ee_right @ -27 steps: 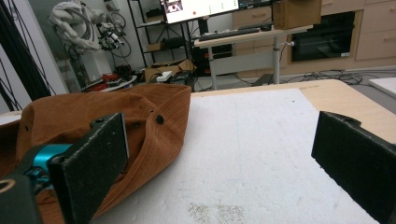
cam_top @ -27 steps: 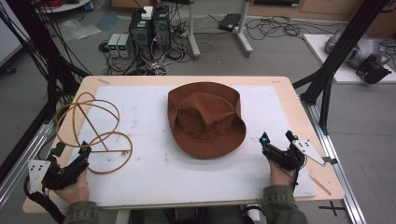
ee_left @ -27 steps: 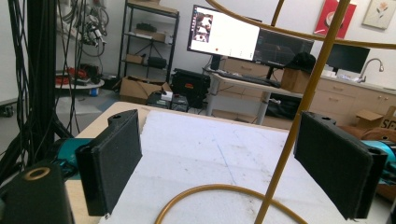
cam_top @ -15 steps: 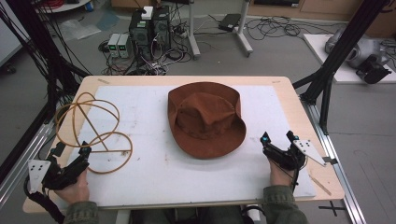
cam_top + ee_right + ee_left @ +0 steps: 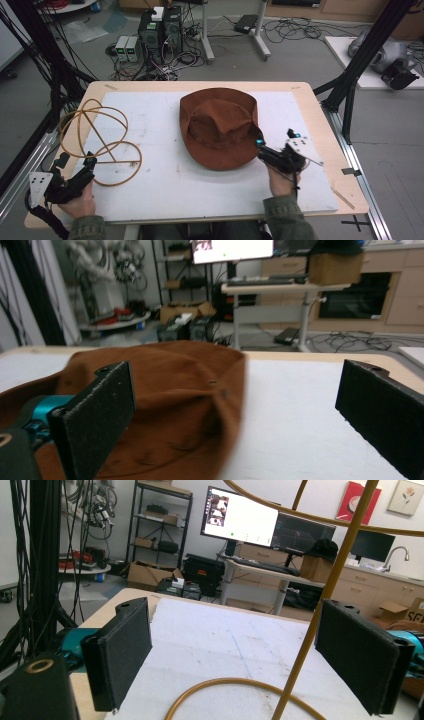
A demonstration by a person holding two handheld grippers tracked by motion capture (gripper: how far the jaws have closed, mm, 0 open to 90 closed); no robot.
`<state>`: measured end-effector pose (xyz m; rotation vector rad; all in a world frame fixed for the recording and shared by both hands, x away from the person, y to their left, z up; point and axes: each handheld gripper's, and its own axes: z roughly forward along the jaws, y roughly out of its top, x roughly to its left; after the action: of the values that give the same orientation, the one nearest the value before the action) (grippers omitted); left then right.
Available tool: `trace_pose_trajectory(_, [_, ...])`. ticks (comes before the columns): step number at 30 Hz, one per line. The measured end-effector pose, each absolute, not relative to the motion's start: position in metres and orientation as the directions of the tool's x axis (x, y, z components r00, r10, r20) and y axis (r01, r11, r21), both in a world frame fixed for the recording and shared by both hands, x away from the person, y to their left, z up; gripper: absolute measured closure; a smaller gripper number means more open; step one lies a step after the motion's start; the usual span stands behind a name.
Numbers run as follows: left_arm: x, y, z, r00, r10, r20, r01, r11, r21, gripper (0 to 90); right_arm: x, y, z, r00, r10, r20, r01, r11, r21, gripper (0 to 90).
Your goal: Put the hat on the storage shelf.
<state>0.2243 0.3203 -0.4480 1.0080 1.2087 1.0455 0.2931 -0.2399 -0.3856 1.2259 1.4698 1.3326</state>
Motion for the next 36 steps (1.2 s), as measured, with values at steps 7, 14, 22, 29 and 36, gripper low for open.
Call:
trace_pose_trajectory(7, [0.224, 0.323, -0.448, 0.058, 0.969, -0.239, -0.08, 0.244, 0.967, 15.2, 0.31, -0.159, -0.378, -0.232, 0.969, 0.083, 0.244, -0.025, 0.969, 1.9])
trace_pose_trajectory(14, [0.224, 0.324, -0.449, 0.065, 0.966, -0.249, -0.084, 0.254, 0.964, 15.2, 0.339, -0.114, -0.399, -0.203, 0.975, 0.096, 0.43, 0.001, 0.903, 2.0])
trace_pose_trajectory(22, [0.226, 0.326, -0.449, 0.069, 0.964, -0.258, -0.083, 0.263, 0.961, 15.2, 0.372, -0.113, -0.418, -0.136, 0.978, 0.155, 0.616, -0.039, 0.787, 3.2])
trace_pose_trajectory(29, [0.226, 0.326, -0.449, 0.069, 0.964, -0.258, -0.084, 0.263, 0.961, 15.2, 0.385, -0.105, -0.425, -0.113, 0.984, 0.14, 0.636, -0.036, 0.771, 5.2])
trace_pose_trajectory(36, [0.227, 0.327, -0.449, 0.072, 0.963, -0.261, -0.084, 0.267, 0.96, 15.2, 0.391, -0.101, -0.434, -0.113, 0.982, 0.15, 0.637, -0.044, 0.77, 33.4])
